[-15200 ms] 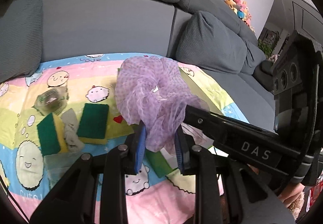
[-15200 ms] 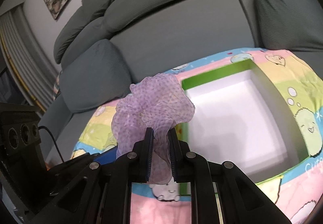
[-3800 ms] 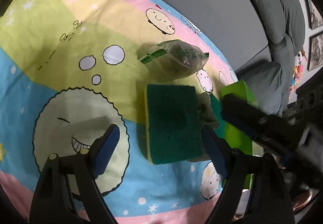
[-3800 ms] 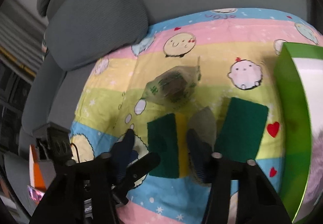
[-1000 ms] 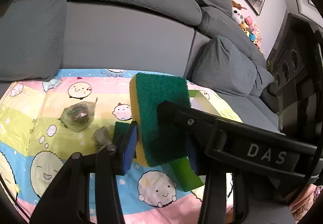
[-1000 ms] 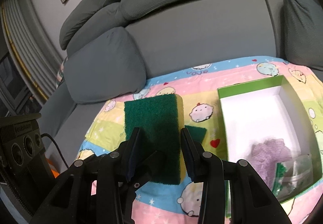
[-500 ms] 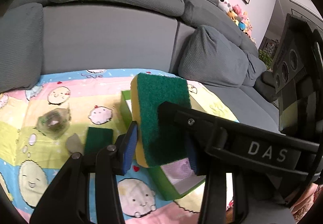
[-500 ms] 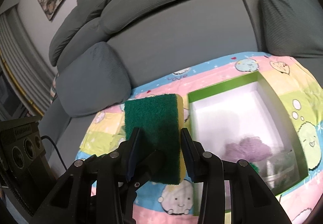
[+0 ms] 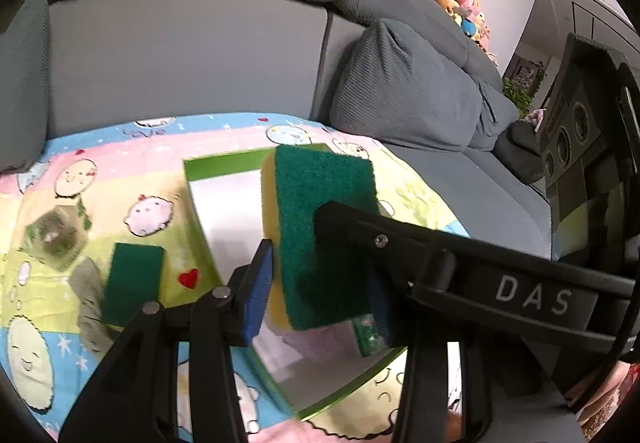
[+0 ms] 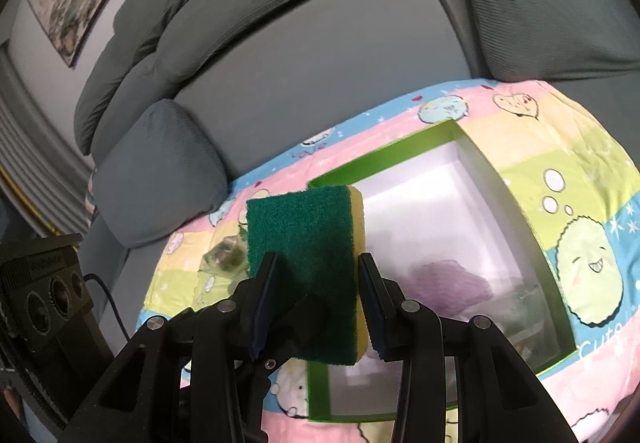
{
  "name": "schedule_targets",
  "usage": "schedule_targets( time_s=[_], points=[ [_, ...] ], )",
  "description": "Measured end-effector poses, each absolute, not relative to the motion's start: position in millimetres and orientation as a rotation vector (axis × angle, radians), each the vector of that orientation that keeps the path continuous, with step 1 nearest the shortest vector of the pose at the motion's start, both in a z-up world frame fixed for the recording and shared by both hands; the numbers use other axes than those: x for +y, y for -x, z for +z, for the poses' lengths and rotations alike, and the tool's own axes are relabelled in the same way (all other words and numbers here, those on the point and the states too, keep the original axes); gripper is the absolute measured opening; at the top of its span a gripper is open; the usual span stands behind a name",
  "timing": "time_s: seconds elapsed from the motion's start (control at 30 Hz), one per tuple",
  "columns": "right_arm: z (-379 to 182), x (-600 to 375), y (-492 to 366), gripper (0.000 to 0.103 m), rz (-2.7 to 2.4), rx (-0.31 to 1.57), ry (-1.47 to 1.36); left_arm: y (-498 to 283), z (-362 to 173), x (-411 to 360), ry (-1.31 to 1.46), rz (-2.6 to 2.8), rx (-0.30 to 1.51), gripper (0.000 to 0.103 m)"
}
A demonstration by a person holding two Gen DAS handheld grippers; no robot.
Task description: Organize objects
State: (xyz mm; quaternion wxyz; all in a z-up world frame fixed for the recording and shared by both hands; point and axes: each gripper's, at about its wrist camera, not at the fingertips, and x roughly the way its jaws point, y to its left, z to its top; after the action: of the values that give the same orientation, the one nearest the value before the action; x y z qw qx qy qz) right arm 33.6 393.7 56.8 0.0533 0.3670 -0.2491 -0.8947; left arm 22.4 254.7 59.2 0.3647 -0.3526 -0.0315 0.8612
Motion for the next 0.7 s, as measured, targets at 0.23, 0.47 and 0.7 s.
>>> schedule_targets(
  time_s=[0.23, 0.47, 0.7],
  points=[
    [47.6, 413.9, -31.3, 0.042, -2.727, -0.792, -1.188, -21.1, 47.8, 278.8, 0.946, 2.18, -0.079, 0.043],
    [31.8, 432.1, -24.3, 0.042, -2.72, -0.837, -1.275, -11.8, 32.1, 295.9, 1.014, 2.148, -0.108, 0.043],
    [17.1, 445.2, -16.9, 0.042, -2.698, -0.885, -1.361, -2.1, 18.8, 304.8, 1.096, 2.102, -0.13, 0.042]
  ],
)
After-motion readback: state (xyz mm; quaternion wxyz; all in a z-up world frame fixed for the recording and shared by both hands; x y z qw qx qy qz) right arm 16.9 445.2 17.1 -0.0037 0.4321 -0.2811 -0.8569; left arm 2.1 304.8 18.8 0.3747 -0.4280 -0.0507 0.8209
